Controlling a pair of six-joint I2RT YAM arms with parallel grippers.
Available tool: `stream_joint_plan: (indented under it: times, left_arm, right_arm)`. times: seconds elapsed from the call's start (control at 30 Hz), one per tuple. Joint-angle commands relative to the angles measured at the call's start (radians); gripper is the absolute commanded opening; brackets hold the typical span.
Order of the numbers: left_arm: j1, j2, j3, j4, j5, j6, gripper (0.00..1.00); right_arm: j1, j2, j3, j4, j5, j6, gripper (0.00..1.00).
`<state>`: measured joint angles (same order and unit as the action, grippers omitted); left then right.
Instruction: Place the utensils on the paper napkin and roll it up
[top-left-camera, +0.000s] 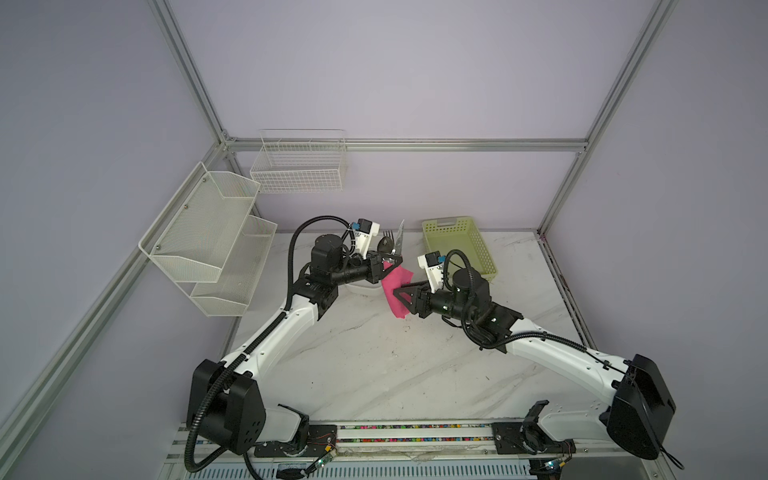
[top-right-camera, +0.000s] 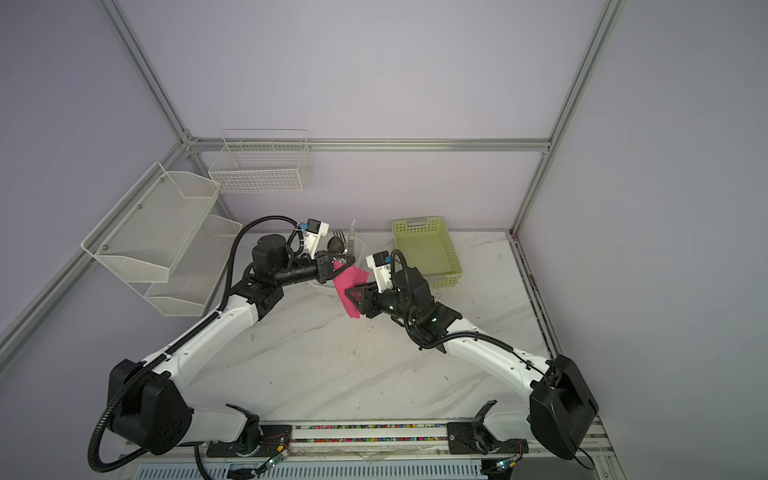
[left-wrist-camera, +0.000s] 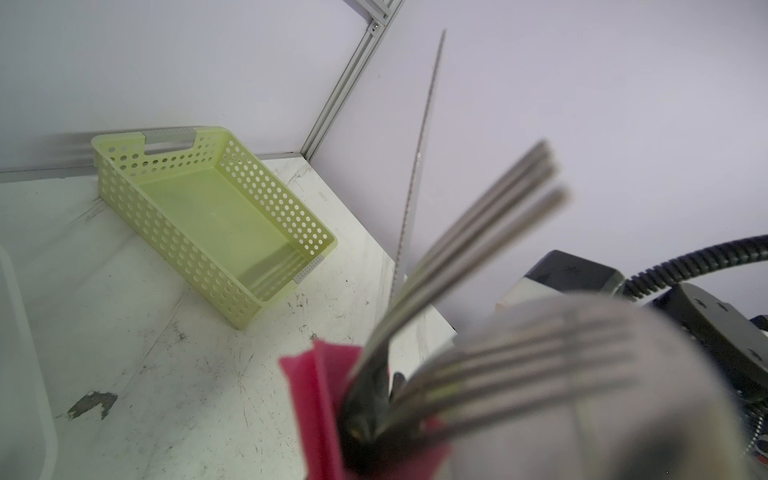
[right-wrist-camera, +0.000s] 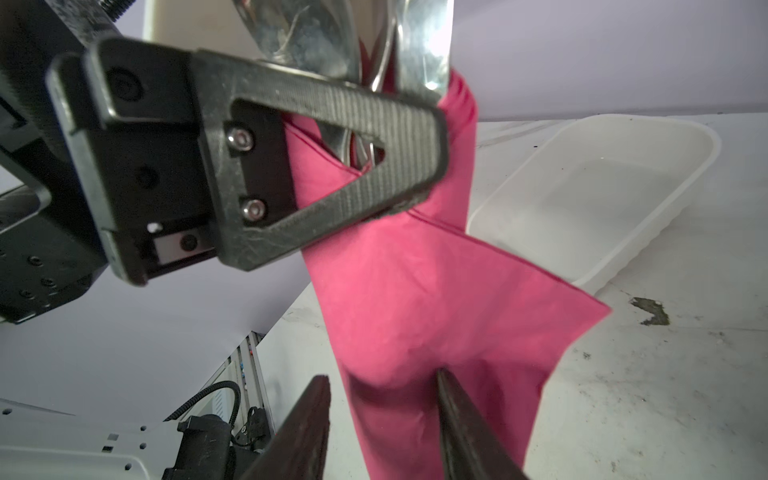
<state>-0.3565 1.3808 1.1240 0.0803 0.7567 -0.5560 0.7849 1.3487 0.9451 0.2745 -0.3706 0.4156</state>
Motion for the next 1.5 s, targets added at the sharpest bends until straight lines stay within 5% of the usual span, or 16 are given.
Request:
stream_joint_plan:
  times: [0.0,0.73,1.47]
  left_arm:
    - [0.0,-0.026,0.102,0.122,0.056,-0.036,0.0]
    - [-0.001,-0.032,0.083,0.261,0.16,-0.141,0.0]
    - [-0.002,-0.003,0.072,0.417,0.204,-0.264,0.0]
  right_arm:
    - [0.0,0.015,0.009,0.095,-0.059,0.011,0.45]
    - [-0.02,-0.035,-0.032,0.142,-0.062,0.008,0.54]
    - [-0.046,0.015,-0.036,0.377,-0.34,0.115,0.63]
